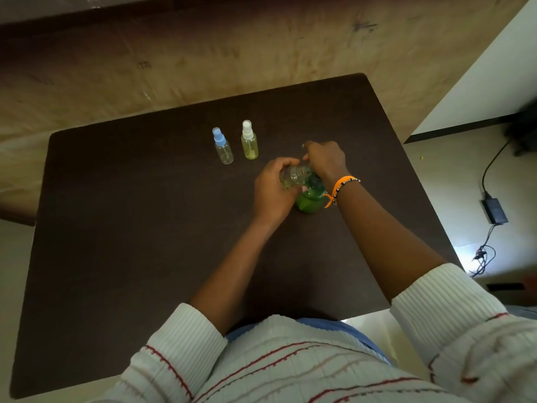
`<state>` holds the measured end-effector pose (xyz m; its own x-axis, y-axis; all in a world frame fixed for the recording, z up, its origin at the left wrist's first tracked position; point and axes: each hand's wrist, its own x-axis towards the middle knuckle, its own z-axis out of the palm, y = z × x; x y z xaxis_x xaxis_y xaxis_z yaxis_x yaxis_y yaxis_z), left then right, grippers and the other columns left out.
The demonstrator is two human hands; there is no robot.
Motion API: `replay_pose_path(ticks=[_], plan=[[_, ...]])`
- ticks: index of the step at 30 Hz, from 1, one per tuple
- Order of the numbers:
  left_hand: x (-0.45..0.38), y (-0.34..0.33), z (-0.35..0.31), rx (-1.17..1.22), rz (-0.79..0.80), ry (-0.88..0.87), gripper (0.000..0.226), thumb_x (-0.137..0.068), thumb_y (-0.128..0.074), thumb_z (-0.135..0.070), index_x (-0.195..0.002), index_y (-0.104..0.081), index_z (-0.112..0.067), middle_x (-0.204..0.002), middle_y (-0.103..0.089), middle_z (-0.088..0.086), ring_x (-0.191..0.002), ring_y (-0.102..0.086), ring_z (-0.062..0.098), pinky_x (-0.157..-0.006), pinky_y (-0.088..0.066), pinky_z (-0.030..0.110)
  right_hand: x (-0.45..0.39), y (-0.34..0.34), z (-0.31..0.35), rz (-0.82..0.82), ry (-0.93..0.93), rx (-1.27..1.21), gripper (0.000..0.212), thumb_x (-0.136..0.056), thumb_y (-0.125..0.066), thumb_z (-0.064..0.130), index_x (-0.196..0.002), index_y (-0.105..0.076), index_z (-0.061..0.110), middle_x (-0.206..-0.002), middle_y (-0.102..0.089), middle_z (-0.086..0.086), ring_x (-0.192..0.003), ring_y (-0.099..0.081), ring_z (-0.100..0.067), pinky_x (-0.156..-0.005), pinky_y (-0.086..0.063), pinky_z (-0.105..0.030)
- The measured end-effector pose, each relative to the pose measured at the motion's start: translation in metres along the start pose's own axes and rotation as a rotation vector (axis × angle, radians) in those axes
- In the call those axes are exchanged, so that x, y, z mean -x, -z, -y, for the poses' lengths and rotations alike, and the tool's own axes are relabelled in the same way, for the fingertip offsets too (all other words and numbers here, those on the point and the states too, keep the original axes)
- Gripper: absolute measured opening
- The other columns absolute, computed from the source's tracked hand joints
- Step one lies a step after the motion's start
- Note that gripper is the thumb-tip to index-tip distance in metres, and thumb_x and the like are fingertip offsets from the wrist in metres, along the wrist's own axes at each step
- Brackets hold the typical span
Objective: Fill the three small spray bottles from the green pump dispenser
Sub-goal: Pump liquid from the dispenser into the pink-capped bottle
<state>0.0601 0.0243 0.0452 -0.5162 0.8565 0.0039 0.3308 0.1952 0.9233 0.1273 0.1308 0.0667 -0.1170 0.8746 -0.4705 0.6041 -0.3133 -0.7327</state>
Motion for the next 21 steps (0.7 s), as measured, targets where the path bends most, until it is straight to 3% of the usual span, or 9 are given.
replay_pose_path(ticks=[4, 8, 12, 17, 21], plan=[[-0.0002, 0.0004, -0.0004, 0.009, 0.007, -0.004, 0.047, -0.063, -0.079, -0.004, -0.106, -0.063, -0.015, -0.105, -0.066, 0.002, -0.098, -0.061, 0.014, -0.084, -0.049, 0.024, 0.0002, 0.0023, -0.0011, 0.053, -0.005, -0.058, 0.03, -0.089, -0.053, 0.029, -0.072, -0.069, 0.01, -0.091, -0.07, -0.011, -0.084, -0.062, -0.026, -0.072, -0.048, -0.032], [0.001, -0.0015, 0.0017, -0.019, 0.004, 0.004, 0.048, -0.063, -0.079, -0.003, -0.107, -0.063, -0.013, -0.106, -0.066, 0.002, -0.099, -0.061, 0.014, -0.085, -0.048, 0.022, 0.0048, 0.0012, -0.0022, -0.088, 0.074, 0.025, 0.035, -0.087, -0.05, 0.024, -0.092, -0.071, -0.004, -0.095, -0.071, -0.016, -0.088, -0.064, -0.036, -0.083, -0.053, -0.042], [0.0011, -0.001, 0.0013, -0.024, 0.001, -0.005, 0.047, -0.063, -0.078, -0.004, -0.107, -0.063, -0.013, -0.106, -0.066, 0.003, -0.099, -0.06, 0.014, -0.085, -0.048, 0.022, 0.0027, 0.0013, -0.0013, -0.046, 0.065, 0.037, 0.035, -0.088, -0.05, 0.026, -0.093, -0.071, -0.001, -0.092, -0.069, -0.014, -0.088, -0.065, -0.034, -0.085, -0.054, -0.042], [0.002, 0.0011, 0.0008, -0.028, -0.01, -0.008, 0.046, -0.064, -0.079, -0.005, -0.106, -0.063, -0.013, -0.106, -0.065, 0.002, -0.098, -0.059, 0.012, -0.081, -0.044, 0.014, -0.0006, 0.0004, -0.0021, 0.037, 0.023, -0.02, 0.027, -0.089, -0.051, 0.026, -0.076, -0.069, 0.011, -0.092, -0.067, -0.01, -0.077, -0.058, -0.022, -0.071, -0.043, -0.03], [0.0028, -0.0008, 0.0001, -0.041, -0.008, -0.005, 0.047, -0.064, -0.079, -0.004, -0.108, -0.063, -0.012, -0.107, -0.065, 0.002, -0.098, -0.059, 0.011, -0.082, -0.045, 0.015, 0.0011, -0.0011, -0.003, -0.084, 0.075, 0.013, 0.033, -0.089, -0.05, 0.021, -0.092, -0.071, -0.003, -0.091, -0.069, -0.016, -0.084, -0.063, -0.032, -0.08, -0.052, -0.041]])
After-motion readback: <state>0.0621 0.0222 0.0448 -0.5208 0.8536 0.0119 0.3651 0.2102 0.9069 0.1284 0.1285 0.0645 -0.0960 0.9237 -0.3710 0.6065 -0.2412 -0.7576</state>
